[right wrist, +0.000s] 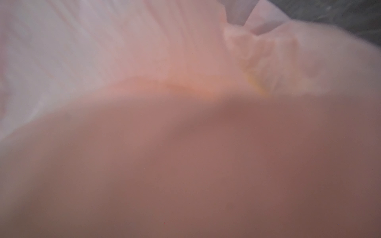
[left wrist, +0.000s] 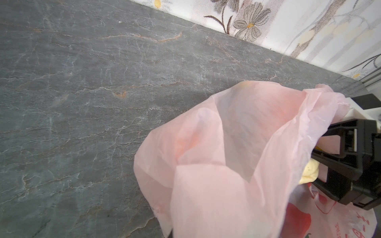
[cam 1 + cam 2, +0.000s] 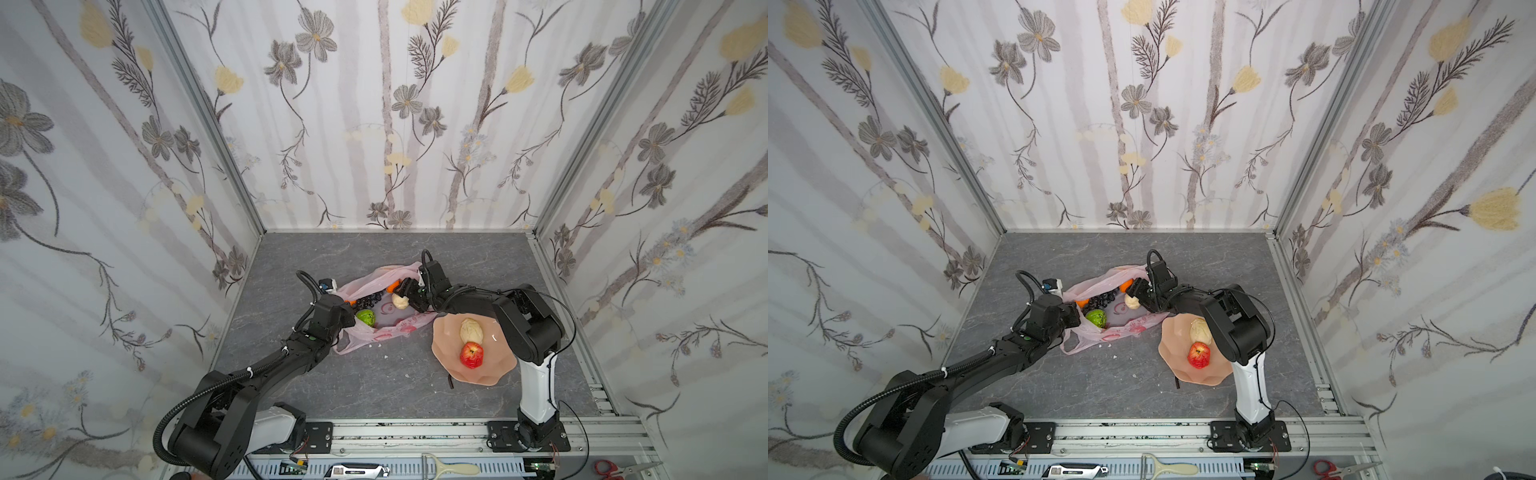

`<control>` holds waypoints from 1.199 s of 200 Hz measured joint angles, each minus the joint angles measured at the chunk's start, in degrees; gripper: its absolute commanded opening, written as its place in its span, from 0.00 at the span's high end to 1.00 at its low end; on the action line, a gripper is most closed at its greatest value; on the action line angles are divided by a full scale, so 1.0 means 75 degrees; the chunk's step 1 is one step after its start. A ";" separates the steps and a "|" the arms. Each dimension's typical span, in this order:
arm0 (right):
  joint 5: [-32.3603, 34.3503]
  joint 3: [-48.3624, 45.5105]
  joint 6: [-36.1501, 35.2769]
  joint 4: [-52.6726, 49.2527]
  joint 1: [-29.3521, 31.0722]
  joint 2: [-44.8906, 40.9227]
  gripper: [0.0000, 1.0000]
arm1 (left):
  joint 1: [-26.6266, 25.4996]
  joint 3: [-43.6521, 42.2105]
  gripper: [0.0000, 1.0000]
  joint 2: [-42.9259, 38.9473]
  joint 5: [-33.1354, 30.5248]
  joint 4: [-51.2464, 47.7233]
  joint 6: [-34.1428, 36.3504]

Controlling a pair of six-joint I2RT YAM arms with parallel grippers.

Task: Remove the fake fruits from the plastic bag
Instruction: 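Grasp the cream-coloured pear with the right gripper and lift it, then carry the pear over the peach bowl with the right gripper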

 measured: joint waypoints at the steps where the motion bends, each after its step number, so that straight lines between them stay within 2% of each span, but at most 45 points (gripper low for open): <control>1: 0.0000 -0.0003 0.0000 0.0003 0.0000 0.0000 0.31 | 0.0000 0.0000 0.91 0.0000 0.0000 0.0000 0.0000; 41: -0.0090 -0.0300 0.0058 0.0332 0.0020 -0.0117 0.38 | 0.0000 0.0000 0.91 0.0020 -0.0003 0.0000 0.0003; 100: -0.0195 -0.0886 -0.0052 0.0775 0.0274 -0.1058 0.39 | 0.0000 0.0006 0.91 0.0067 -0.0006 0.0000 0.0003; 140: 0.0070 -0.1486 -0.0586 0.0737 0.0600 -0.2011 0.38 | -0.0003 0.0012 0.90 0.0073 -0.0006 0.0000 0.0003; 201: 0.1725 -0.2643 -0.1716 0.0055 0.1230 -0.4083 0.39 | 0.0000 0.0012 0.91 0.0079 -0.0006 0.0000 0.0003; 240: 0.3340 -0.3608 -0.2454 -0.0463 0.1384 -0.5814 0.41 | 0.0000 0.0012 0.91 0.0076 -0.0012 0.0000 0.0003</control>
